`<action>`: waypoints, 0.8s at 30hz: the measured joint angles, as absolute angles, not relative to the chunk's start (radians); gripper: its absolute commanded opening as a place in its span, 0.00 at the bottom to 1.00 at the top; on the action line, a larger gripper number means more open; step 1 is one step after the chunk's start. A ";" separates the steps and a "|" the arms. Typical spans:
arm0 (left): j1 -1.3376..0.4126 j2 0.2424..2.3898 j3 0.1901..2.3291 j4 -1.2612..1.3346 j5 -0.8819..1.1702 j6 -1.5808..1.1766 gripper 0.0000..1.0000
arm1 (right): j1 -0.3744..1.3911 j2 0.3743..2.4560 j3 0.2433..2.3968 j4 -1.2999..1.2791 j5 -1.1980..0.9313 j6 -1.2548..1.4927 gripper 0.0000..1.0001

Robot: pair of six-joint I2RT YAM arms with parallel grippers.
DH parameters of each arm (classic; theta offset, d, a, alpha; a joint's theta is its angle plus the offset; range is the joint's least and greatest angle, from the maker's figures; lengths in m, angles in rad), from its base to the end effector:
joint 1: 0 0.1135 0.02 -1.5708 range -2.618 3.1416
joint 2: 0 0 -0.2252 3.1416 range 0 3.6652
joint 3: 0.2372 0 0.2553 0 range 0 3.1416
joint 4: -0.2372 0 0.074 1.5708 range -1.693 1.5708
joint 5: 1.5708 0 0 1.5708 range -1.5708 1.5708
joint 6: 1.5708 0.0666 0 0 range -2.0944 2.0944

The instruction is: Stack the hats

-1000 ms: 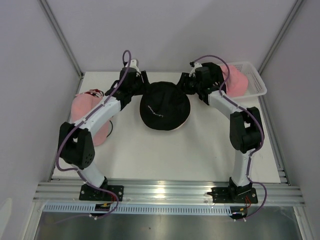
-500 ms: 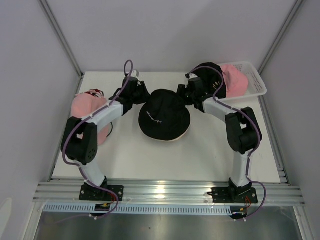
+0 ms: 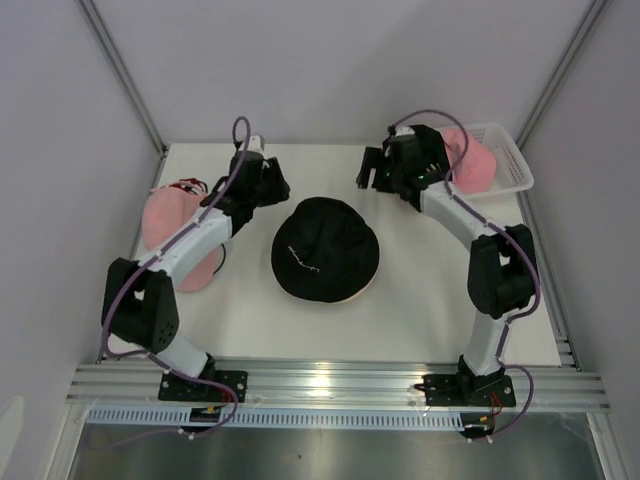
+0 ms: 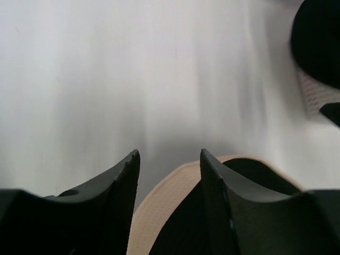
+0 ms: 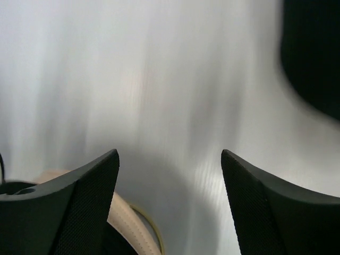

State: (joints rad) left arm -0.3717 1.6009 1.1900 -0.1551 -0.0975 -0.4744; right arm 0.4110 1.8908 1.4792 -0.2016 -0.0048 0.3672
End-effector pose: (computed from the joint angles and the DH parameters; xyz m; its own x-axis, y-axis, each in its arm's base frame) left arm 0.3719 -0.1380 0.2192 -0.5746 -0.2640 -0.7747 0.0252 0.9404 -0.3391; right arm 0.4190 0.1830 0.2021 -0.6371 0.1140 -0.7623 -0.1868 0.9367 0.2962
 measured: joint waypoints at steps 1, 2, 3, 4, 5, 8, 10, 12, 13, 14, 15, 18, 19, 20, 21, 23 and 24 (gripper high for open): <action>-0.365 1.574 1.206 -0.167 -0.103 -0.465 0.60 | 0.387 1.878 1.516 -0.221 -0.005 0.360 0.90; -0.357 1.544 1.223 -0.175 -0.106 -0.452 0.64 | 0.362 1.864 1.552 -0.234 -0.004 0.345 0.93; -0.351 1.514 1.241 -0.184 -0.110 -0.439 0.69 | 0.339 1.850 1.588 -0.241 -0.003 0.329 0.97; -0.348 1.490 1.259 -0.197 -0.112 -0.431 0.78 | 0.321 1.837 1.613 -0.243 -0.001 0.313 0.98; -0.344 1.459 1.282 -0.204 -0.112 -0.414 0.82 | 0.295 1.821 1.648 -0.256 0.012 0.295 0.99; -0.342 1.366 1.336 -0.230 -0.101 -0.383 0.97 | 0.230 1.786 1.731 -0.268 0.050 0.245 0.99; -0.342 1.301 1.356 -0.248 -0.086 -0.373 0.99 | 0.191 1.776 1.759 -0.265 0.059 0.224 0.94; -0.342 1.246 1.360 -0.267 -0.065 -0.372 1.00 | 0.147 1.782 1.769 -0.264 0.051 0.218 0.92; -0.342 1.219 1.362 -0.282 -0.051 -0.373 1.00 | 0.132 1.792 1.773 -0.266 0.046 0.218 0.91; -0.342 1.196 1.362 -0.300 -0.036 -0.373 0.99 | 0.116 1.814 1.783 -0.269 0.039 0.217 0.90; -0.342 1.175 1.362 -0.322 -0.020 -0.373 1.00 | 0.102 1.843 1.798 -0.270 0.035 0.216 0.87; -0.342 1.117 1.356 -0.382 0.014 -0.373 0.99 | 0.073 1.947 1.837 -0.273 0.032 0.217 0.80; -0.342 1.094 1.351 -0.405 0.024 -0.372 1.00 | 0.070 1.983 1.848 -0.276 0.031 0.220 0.78; -0.342 1.068 1.342 -0.424 0.031 -0.371 0.99 | 0.070 2.021 1.861 -0.279 0.030 0.229 0.76; -0.342 1.040 1.332 -0.442 0.035 -0.368 1.00 | 0.071 2.056 1.876 -0.282 0.030 0.235 0.74; -0.342 0.985 1.315 -0.476 0.039 -0.363 1.00 | 0.074 2.118 1.908 -0.287 0.034 0.254 0.72; -0.342 0.955 1.306 -0.491 0.039 -0.360 1.00 | 0.075 2.146 1.924 -0.290 0.037 0.263 0.72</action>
State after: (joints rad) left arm -0.3416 0.9550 1.3056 -0.4908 0.0391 -0.3603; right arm 0.0753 2.1460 1.9240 -0.2897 0.0368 0.2634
